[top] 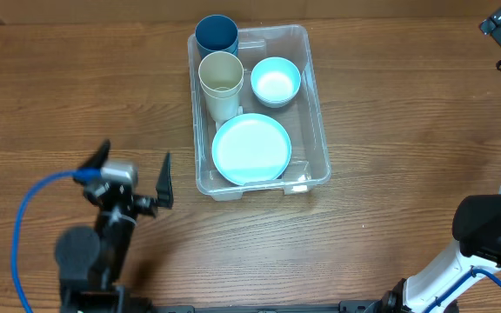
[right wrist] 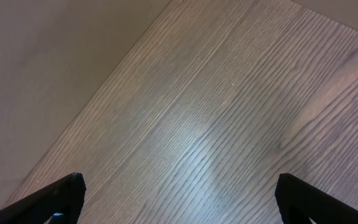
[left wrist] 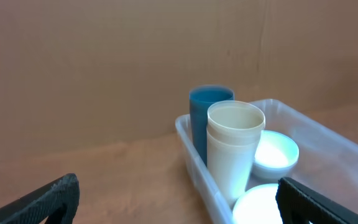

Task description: Pack container

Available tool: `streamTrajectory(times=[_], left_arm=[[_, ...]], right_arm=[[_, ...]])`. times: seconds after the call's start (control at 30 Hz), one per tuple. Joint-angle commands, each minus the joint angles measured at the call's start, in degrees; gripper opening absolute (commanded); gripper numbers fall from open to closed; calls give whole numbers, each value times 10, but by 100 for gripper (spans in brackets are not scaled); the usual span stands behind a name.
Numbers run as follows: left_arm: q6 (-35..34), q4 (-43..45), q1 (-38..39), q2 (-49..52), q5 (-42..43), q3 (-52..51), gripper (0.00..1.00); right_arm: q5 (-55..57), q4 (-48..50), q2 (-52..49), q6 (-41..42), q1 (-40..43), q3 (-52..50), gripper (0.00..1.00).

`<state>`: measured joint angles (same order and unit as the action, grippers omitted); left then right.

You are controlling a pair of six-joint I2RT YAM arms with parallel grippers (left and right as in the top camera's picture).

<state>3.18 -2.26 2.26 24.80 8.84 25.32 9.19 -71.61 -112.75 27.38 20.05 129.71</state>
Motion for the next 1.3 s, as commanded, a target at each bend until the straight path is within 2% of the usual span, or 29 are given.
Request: streamTrajectory(times=[0.0,0.33,0.6,1.27], left_arm=[[5,10,-16,-102,17,-107,100],[5,-12,-23,-222,9,-248,100],[13,-18,-23,-225,-26,-250,100],[13,-15,-23,-234,-18,-250,100]], right_arm=[[2,1,10,3,-1,9,100],[2,1,10,3,-1,9,100],[2,1,10,3,-1,9,100],[2,1,10,3,-1,9,100]])
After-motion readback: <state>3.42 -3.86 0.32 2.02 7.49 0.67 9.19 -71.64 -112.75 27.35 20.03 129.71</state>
